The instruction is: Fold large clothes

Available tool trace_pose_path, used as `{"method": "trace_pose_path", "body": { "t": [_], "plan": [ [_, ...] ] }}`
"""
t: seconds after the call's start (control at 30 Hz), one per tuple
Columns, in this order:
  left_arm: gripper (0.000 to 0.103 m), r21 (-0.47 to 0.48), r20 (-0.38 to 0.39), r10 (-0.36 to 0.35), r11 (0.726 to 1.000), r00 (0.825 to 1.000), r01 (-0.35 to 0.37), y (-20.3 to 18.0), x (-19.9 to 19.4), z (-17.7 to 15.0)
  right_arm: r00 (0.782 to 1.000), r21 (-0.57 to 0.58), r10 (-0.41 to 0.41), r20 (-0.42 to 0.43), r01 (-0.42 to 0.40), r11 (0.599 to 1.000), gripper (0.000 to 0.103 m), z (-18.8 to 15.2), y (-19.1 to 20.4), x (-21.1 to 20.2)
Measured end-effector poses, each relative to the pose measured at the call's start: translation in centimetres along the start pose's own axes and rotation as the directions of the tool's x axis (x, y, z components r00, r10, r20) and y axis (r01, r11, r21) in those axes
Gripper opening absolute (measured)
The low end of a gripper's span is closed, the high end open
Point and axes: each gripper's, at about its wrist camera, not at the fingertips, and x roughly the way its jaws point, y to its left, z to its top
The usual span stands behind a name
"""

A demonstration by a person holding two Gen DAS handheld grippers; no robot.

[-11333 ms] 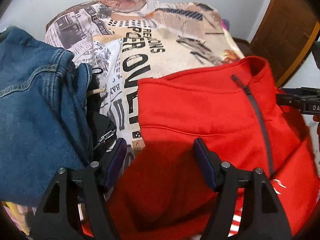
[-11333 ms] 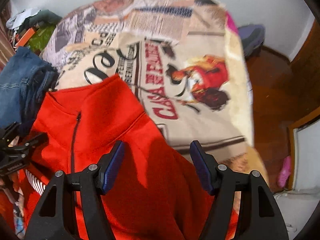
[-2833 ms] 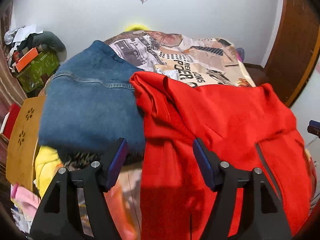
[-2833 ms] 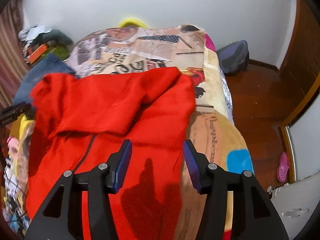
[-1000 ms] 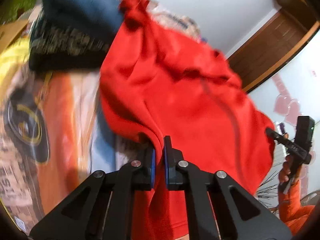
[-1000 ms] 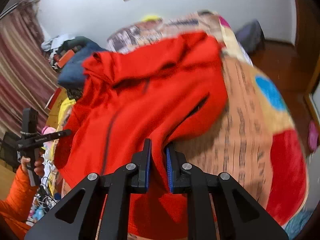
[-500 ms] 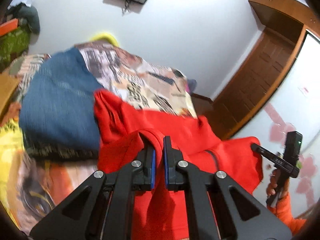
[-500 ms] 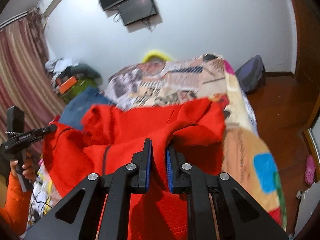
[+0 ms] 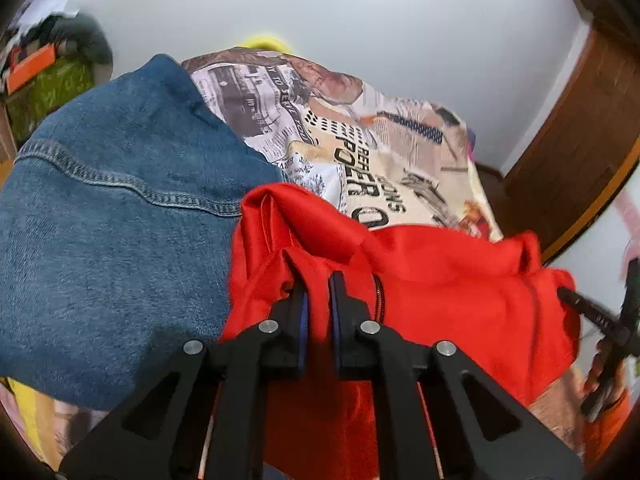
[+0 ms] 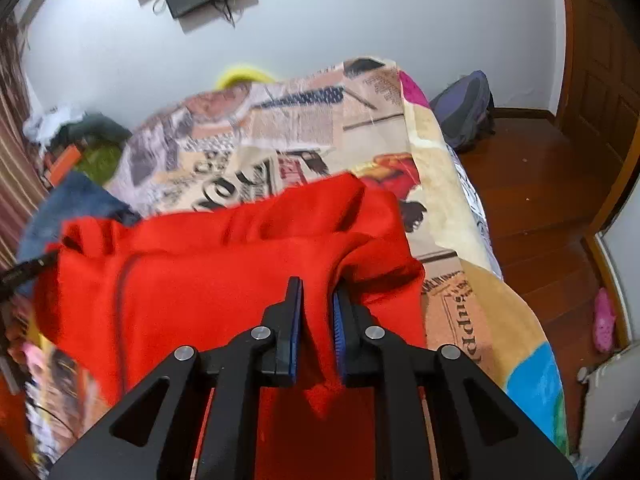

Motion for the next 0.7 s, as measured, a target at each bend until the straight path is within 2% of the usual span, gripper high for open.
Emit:
{"method": "trace_pose_path", "body": {
  "t": [0.1,0.17,0.23,0.27,0.3,0.33,0.5,0.63,0.7],
  "plan": [
    [0.015,0.087,0.01,0.056,0.995,0.998,-0.056,-1.3,-0.4,-0.5,0.999,-0.048,-0.032,0.011,0.032,0.998,0.016,-0.3,0.5,-0.5],
    [0.02,0.148,0.008,0.096,0.984,0.995,-0.096,-2.2,-0.9,-0.7,0.999,-0.077,-0.048,-0.003,0.048,0.996,0.021,-0.1,0.9,-0.7],
    [0.028,0.179,0.01,0.115,0.977,0.993,-0.115,-2.8,-1.5,-0.9,0.998,-0.101,-0.057,-0.032,0.054,0.993,0.033,-0.1,1.2,-1.4],
    [0.043,0.182,0.011,0.103,0.978,0.995,-0.103,-2.8,-2.2,-1.0,0.998,-0.108,-0.056,-0.037,0.051,0.993,0.035,-0.1,1.2,-1.6],
    [0.063,0.176,0.011,0.087,0.98,0.996,-0.087,-2.8,-2.7,-1.2,0.998,-0.114,-0.054,-0.033,0.05,0.992,0.038,-0.3,1.2,-2.4],
    [0.068,0.159,0.023,0.063,0.985,0.998,-0.066,-2.6,-3.7,-1.5,0.998,-0.116,-0.055,-0.028,0.051,0.992,0.039,-0.4,1.2,-3.0],
    [0.071,0.15,0.066,0.073,0.985,0.995,-0.082,-1.8,-6.8,-2.5,0.999,-0.124,-0.044,-0.005,0.043,0.991,0.039,-1.3,0.9,-6.2],
    [0.071,0.15,0.039,0.081,0.985,0.996,-0.086,-1.0,-7.7,-4.1,0.999,-0.128,-0.042,0.007,0.042,0.991,0.048,-2.2,0.6,-7.9],
    [0.071,0.129,0.015,0.075,0.989,0.997,-0.077,-0.3,-7.8,-5.1,0.999,-0.127,-0.04,0.009,0.041,0.991,0.048,-2.8,0.5,-8.4]
  ]
}}
